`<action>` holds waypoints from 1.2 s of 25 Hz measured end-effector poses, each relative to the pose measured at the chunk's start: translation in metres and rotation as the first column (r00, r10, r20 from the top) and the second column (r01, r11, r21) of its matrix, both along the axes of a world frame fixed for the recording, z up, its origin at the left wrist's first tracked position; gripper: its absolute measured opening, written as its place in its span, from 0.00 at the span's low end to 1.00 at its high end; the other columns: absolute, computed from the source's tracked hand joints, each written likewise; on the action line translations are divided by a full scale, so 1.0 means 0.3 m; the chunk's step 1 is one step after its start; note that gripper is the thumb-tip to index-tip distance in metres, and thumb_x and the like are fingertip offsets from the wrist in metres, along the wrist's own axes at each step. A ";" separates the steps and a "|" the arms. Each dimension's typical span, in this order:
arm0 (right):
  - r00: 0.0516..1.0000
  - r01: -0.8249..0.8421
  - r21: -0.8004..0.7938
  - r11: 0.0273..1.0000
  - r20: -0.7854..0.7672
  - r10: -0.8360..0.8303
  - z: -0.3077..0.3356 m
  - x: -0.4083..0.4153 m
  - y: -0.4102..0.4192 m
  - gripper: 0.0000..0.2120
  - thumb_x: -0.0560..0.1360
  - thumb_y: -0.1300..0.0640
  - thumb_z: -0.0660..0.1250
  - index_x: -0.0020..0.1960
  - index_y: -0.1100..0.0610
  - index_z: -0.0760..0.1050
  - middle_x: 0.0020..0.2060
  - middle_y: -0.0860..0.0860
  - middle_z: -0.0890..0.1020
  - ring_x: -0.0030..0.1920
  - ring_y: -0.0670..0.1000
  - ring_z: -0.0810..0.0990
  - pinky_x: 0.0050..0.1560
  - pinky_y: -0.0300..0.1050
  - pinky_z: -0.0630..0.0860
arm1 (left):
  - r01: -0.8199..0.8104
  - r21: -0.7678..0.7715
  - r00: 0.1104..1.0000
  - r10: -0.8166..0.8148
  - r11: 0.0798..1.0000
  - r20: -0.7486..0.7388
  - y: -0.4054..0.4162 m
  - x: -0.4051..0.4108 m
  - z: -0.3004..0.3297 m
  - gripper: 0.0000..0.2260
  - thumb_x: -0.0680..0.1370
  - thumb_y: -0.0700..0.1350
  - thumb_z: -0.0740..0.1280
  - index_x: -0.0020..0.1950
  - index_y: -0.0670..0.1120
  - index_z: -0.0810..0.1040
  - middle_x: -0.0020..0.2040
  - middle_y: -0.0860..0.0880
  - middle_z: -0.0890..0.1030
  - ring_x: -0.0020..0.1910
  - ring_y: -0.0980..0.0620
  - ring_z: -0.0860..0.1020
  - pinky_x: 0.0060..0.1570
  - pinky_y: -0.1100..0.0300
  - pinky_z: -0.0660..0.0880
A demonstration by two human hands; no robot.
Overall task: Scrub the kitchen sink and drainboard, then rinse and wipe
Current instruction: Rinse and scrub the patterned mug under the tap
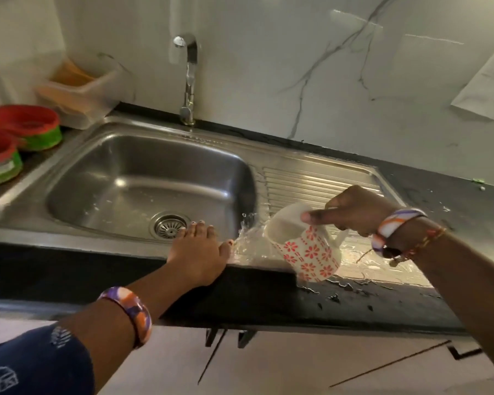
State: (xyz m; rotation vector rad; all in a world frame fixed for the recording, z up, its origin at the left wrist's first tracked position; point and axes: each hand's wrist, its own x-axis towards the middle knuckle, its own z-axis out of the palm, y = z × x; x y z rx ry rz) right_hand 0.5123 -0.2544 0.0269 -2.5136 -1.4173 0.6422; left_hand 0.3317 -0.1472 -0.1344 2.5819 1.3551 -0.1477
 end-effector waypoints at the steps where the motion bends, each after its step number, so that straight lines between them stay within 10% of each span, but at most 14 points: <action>1: 0.999 0.007 0.019 1.000 -0.043 -0.006 0.006 -0.031 0.016 0.18 0.71 0.44 0.68 0.30 0.55 0.71 0.26 0.48 0.72 0.27 0.45 0.65 0.29 0.37 0.61 | -0.046 0.012 0.998 0.046 0.999 -0.038 0.035 -0.052 0.003 0.28 0.81 0.56 0.44 0.75 0.41 0.57 0.76 0.39 0.58 0.75 0.43 0.57 0.73 0.49 0.54; 8: 0.895 0.287 0.144 0.947 -0.393 -0.211 0.080 0.029 -0.052 0.15 0.66 0.48 0.69 0.41 0.61 0.77 0.26 0.51 0.70 0.22 0.44 0.61 0.19 0.32 0.60 | -0.115 0.110 0.984 0.128 0.987 -0.122 0.153 -0.092 0.137 0.25 0.82 0.53 0.50 0.73 0.39 0.63 0.74 0.41 0.63 0.73 0.44 0.62 0.70 0.53 0.60; 18: 0.846 0.520 0.126 0.845 0.067 -0.530 0.060 0.557 -0.291 0.11 0.72 0.54 0.71 0.33 0.57 0.75 0.30 0.53 0.78 0.32 0.50 0.73 0.30 0.41 0.64 | 0.487 0.108 0.858 -0.498 0.866 0.122 -0.092 0.745 0.083 0.32 0.81 0.60 0.47 0.77 0.41 0.44 0.77 0.41 0.41 0.77 0.44 0.41 0.74 0.51 0.40; 23: 0.865 0.419 -0.036 0.907 0.320 -0.387 -0.003 0.808 -0.268 0.13 0.70 0.43 0.70 0.35 0.52 0.77 0.30 0.47 0.80 0.31 0.45 0.79 0.26 0.34 0.68 | 0.631 0.049 0.763 -0.631 0.774 0.142 -0.240 1.131 0.032 0.31 0.82 0.56 0.50 0.77 0.40 0.44 0.76 0.39 0.39 0.76 0.43 0.39 0.73 0.50 0.38; 30: 0.838 0.032 -0.122 0.992 0.544 0.040 -0.078 0.763 -0.031 0.19 0.70 0.36 0.66 0.50 0.49 0.79 0.31 0.43 0.73 0.30 0.41 0.70 0.25 0.32 0.60 | 0.470 0.066 0.827 -0.465 0.880 0.316 -0.123 1.125 -0.026 0.30 0.78 0.56 0.54 0.78 0.48 0.49 0.78 0.46 0.49 0.77 0.49 0.46 0.74 0.55 0.40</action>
